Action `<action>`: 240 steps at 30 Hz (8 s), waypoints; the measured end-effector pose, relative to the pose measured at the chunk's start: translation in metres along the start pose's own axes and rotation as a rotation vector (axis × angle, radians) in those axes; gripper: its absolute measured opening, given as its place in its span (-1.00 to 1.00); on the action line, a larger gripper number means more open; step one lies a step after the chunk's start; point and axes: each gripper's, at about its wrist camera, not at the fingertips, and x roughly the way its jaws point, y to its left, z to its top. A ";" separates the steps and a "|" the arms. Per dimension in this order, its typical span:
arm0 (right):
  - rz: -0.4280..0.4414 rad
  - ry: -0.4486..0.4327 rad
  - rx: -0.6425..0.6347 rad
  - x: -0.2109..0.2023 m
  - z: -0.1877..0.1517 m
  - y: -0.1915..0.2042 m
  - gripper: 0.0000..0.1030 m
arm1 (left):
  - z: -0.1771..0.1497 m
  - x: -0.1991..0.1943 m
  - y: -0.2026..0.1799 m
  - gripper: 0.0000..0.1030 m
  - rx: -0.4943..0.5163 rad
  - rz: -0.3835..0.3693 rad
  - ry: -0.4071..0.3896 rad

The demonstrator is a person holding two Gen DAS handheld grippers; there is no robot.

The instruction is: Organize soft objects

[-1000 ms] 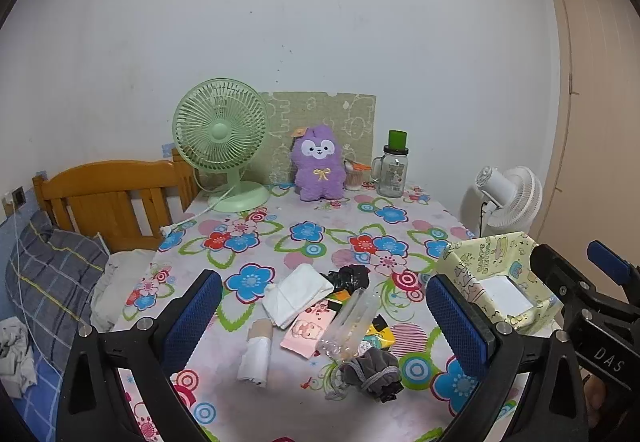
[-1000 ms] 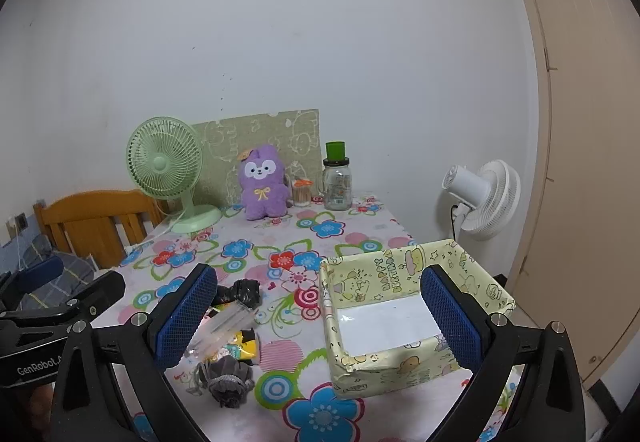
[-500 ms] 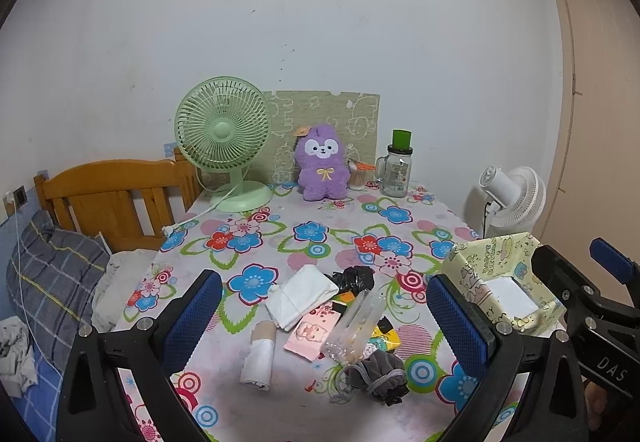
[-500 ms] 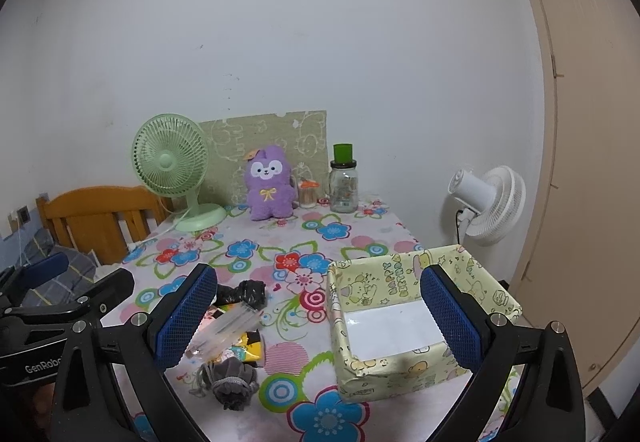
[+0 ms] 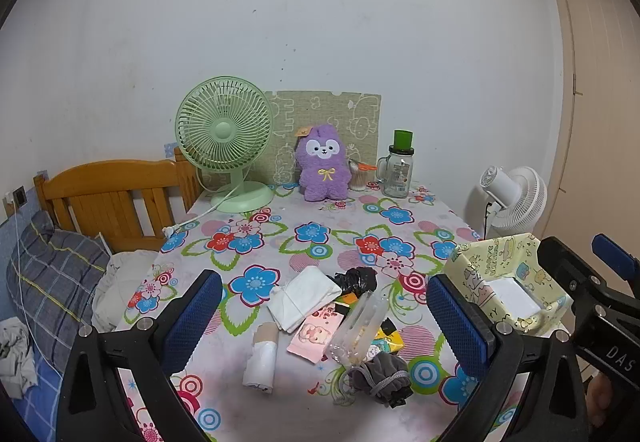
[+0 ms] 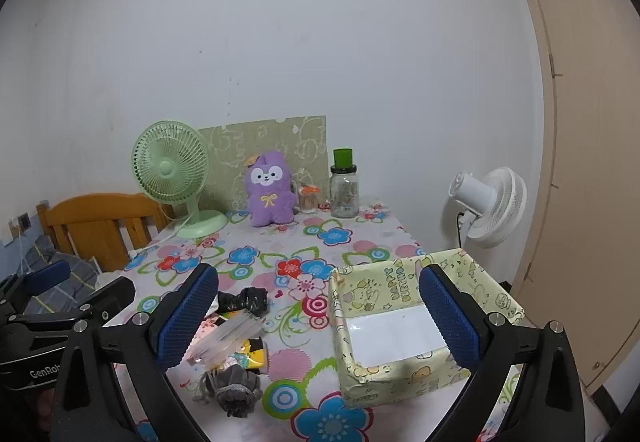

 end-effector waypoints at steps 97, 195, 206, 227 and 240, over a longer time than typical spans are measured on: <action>0.178 0.541 -0.027 0.197 -0.072 0.085 0.36 | -0.051 0.164 0.048 0.82 0.034 0.028 0.351; 0.140 0.301 -0.030 0.064 -0.017 0.037 -0.60 | -0.022 0.051 -0.038 -0.22 0.115 -0.167 0.186; 0.137 0.261 -0.027 0.055 -0.001 0.019 -0.60 | -0.007 0.040 -0.058 -0.22 0.138 -0.168 0.148; 0.110 0.261 -0.016 0.076 0.015 -0.039 -0.60 | 0.012 0.063 -0.111 -0.22 0.152 -0.193 0.140; 0.048 0.291 0.004 0.094 0.015 -0.079 -0.60 | 0.015 0.082 -0.150 -0.22 0.165 -0.245 0.171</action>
